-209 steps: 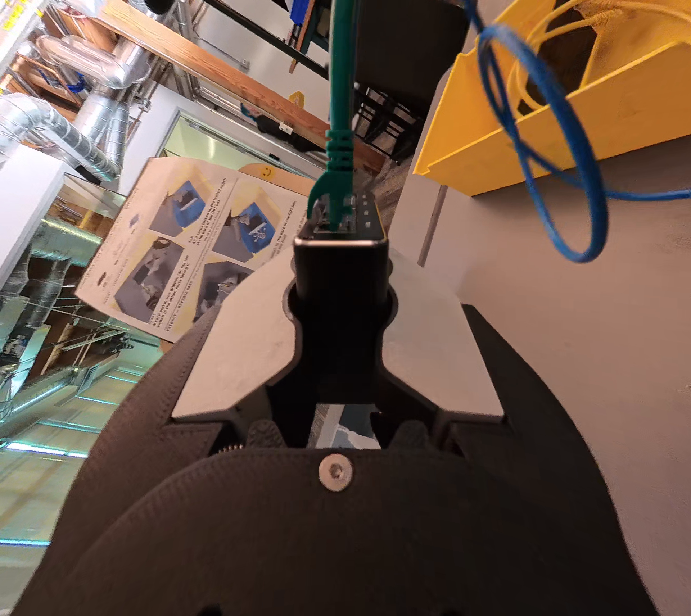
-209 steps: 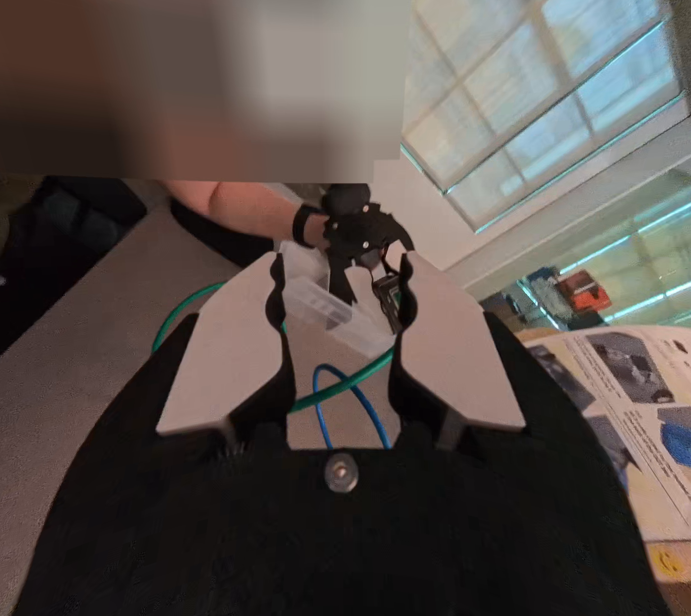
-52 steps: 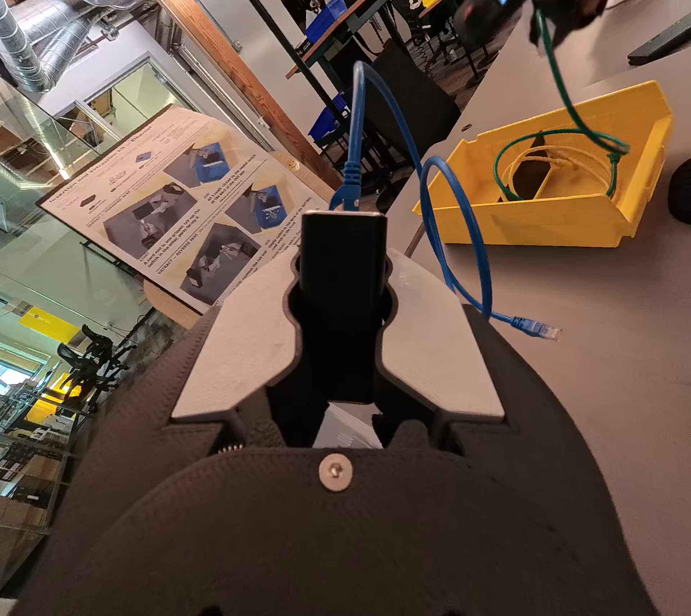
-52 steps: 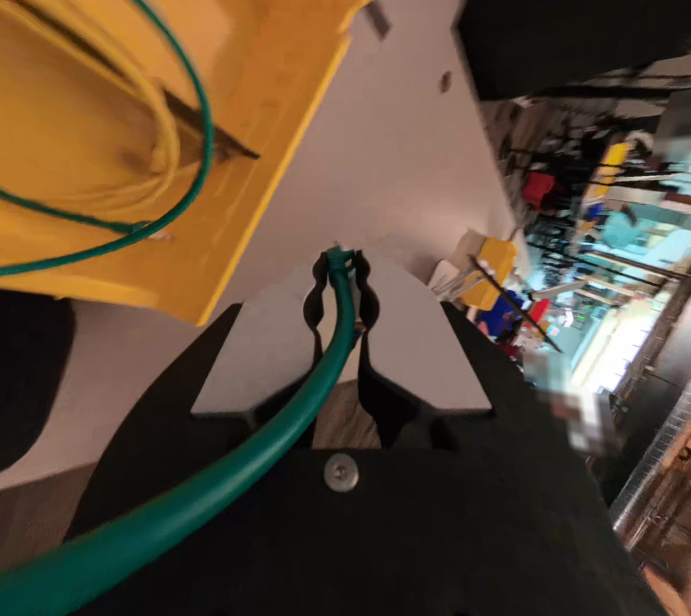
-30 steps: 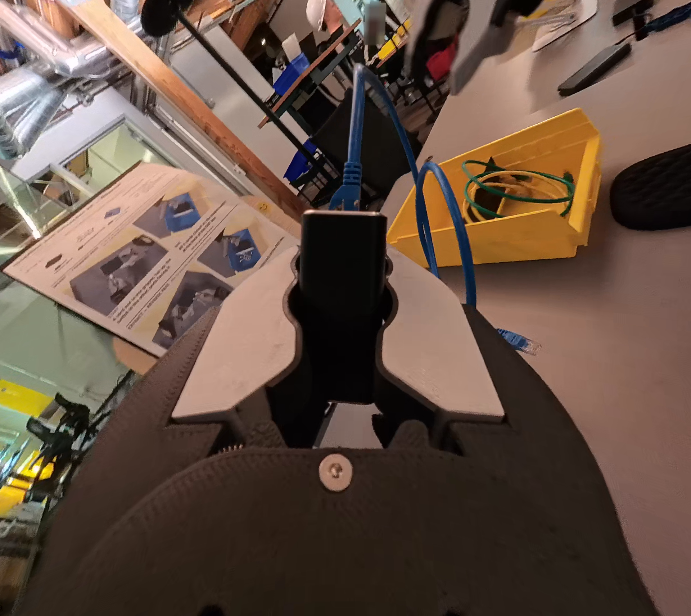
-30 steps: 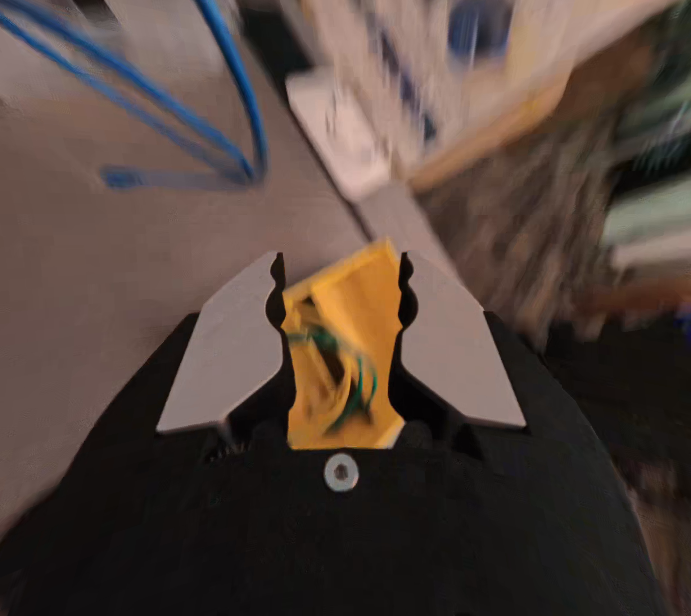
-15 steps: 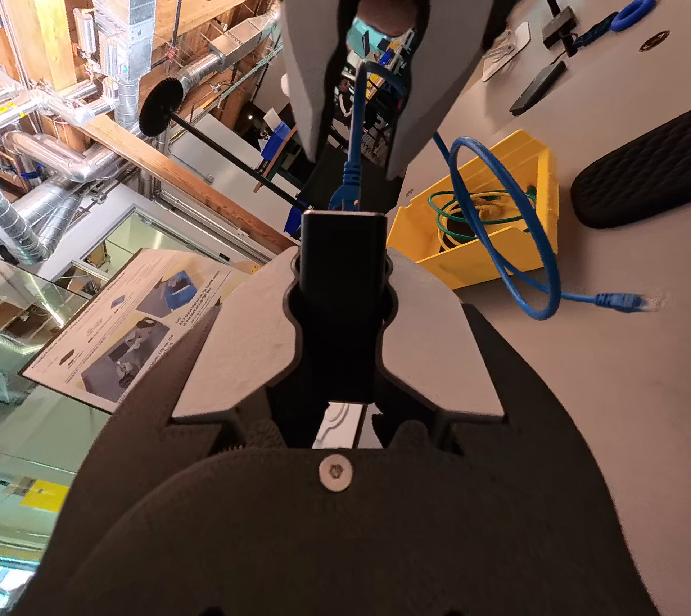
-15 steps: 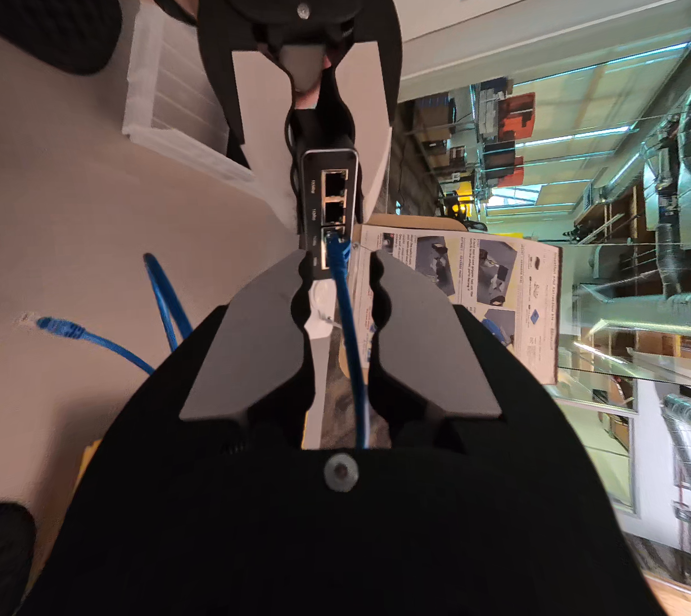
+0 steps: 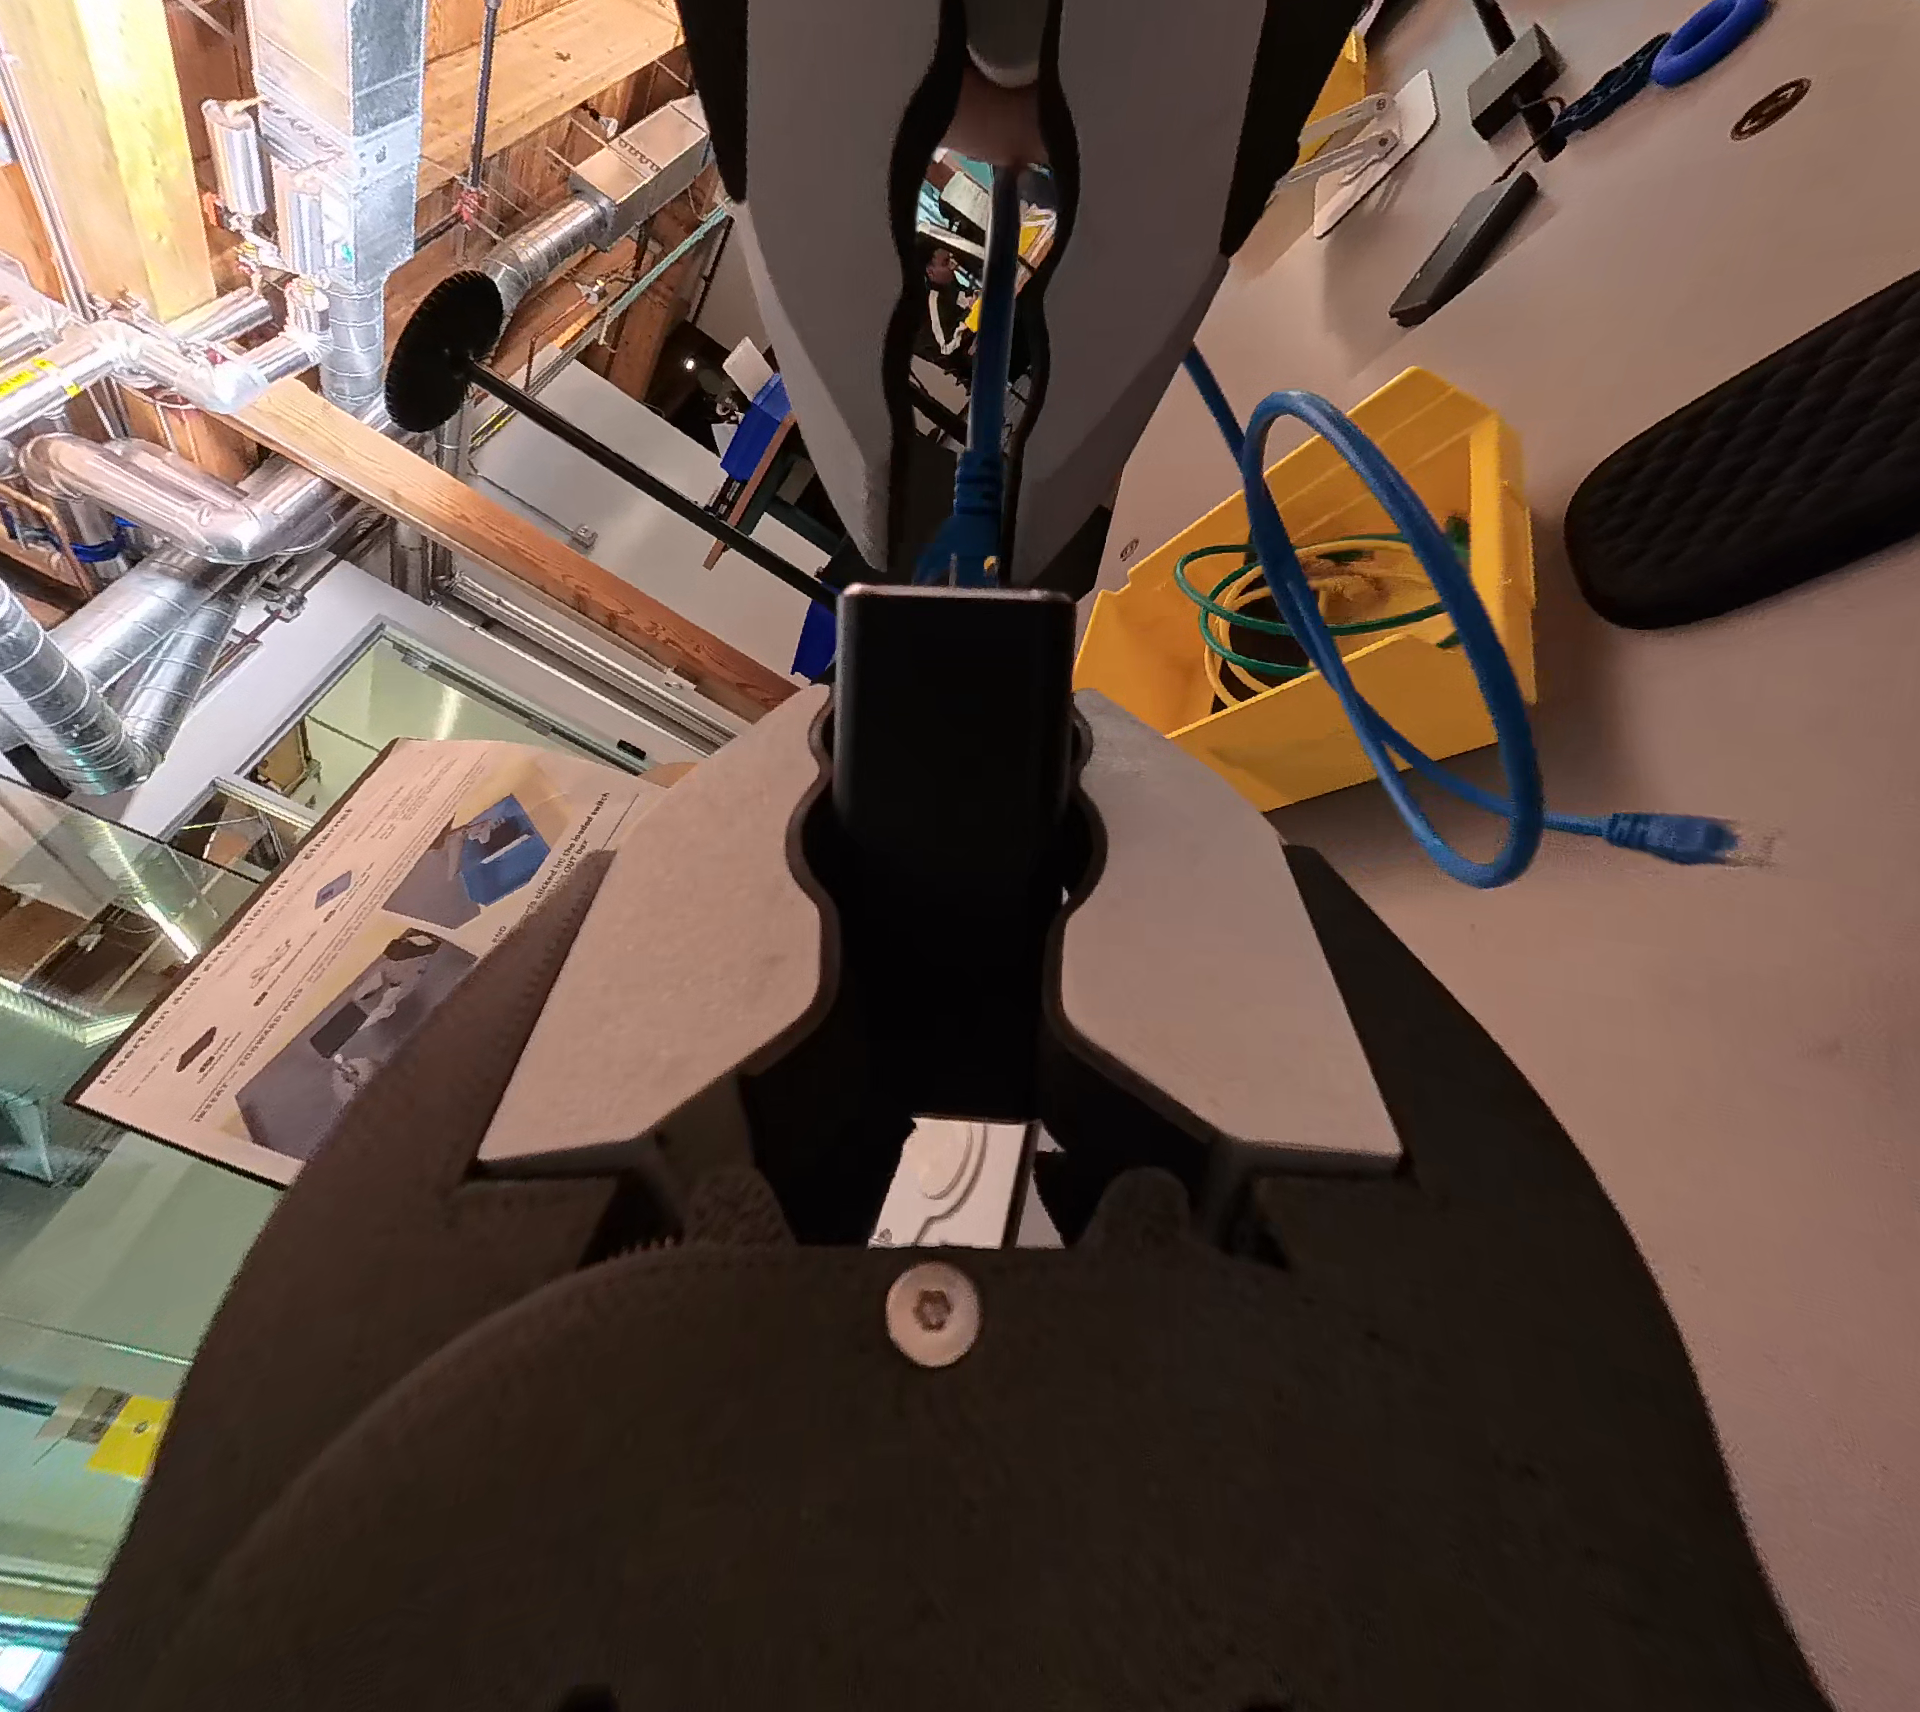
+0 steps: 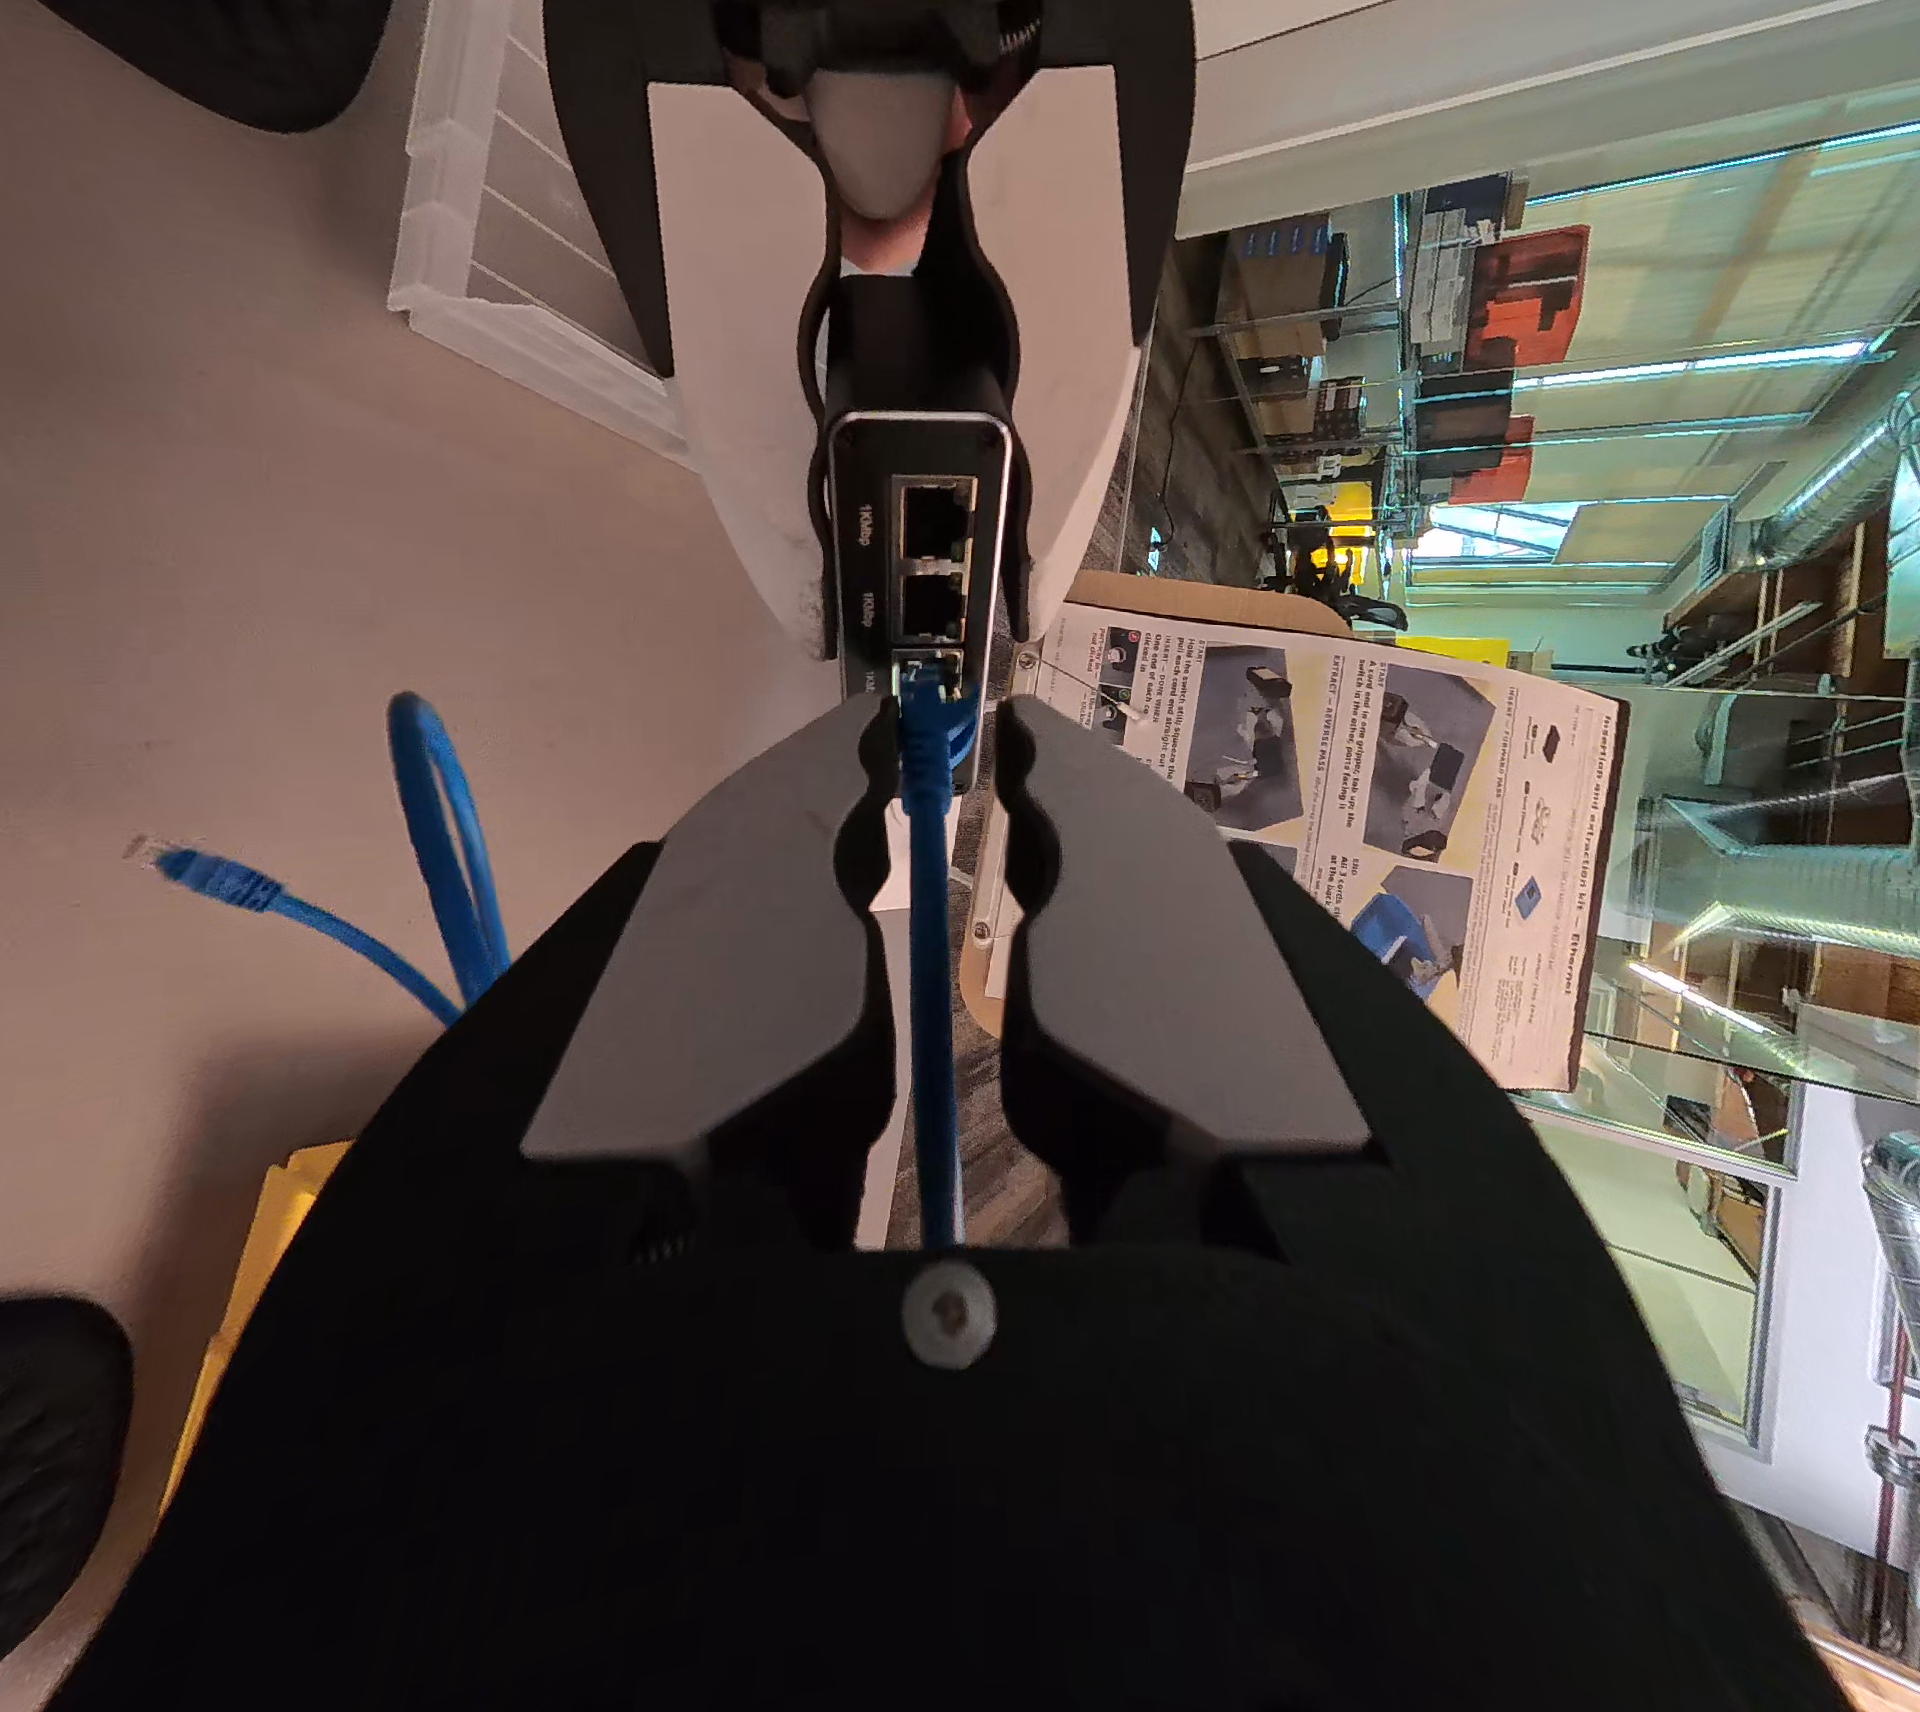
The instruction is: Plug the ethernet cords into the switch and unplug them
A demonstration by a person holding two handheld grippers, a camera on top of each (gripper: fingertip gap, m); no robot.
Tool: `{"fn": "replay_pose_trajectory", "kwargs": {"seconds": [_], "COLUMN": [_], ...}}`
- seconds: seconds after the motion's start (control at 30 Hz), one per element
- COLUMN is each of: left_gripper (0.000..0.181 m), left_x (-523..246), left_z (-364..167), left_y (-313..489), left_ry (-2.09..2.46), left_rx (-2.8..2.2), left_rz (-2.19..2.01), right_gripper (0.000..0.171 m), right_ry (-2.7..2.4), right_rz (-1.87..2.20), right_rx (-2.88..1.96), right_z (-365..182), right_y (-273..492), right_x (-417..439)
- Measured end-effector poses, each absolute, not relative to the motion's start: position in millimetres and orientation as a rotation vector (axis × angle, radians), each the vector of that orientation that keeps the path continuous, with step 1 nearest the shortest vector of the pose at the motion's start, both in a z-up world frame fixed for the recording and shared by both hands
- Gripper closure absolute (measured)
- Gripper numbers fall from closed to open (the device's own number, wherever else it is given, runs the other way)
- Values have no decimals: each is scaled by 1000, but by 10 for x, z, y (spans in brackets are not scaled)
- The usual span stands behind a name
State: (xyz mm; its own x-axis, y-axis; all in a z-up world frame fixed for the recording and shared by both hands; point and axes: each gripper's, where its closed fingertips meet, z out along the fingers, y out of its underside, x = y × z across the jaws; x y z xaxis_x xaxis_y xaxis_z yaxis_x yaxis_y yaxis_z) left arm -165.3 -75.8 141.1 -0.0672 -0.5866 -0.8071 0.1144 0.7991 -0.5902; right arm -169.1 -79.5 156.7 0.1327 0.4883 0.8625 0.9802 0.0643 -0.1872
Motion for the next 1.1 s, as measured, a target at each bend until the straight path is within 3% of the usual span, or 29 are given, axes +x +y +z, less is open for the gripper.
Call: {"fn": "replay_pose_trajectory", "kwargs": {"seconds": [0.73,1.1], "left_gripper": [144,144], "left_x": [-1626,-1510], "left_z": [1407,1394], "left_y": [-731,-585], "left_ry": [1457,1380], "left_rx": [-330,-347], "left_rz": [-498,-202], "right_gripper": [157,157], "right_ry": [-1490,-1527], "right_rz": [-949,-1132], "right_rx": [-1564,-1551], "right_z": [1528,1508], "right_y": [-793,-847], "right_x": [-1717,-1668]}}
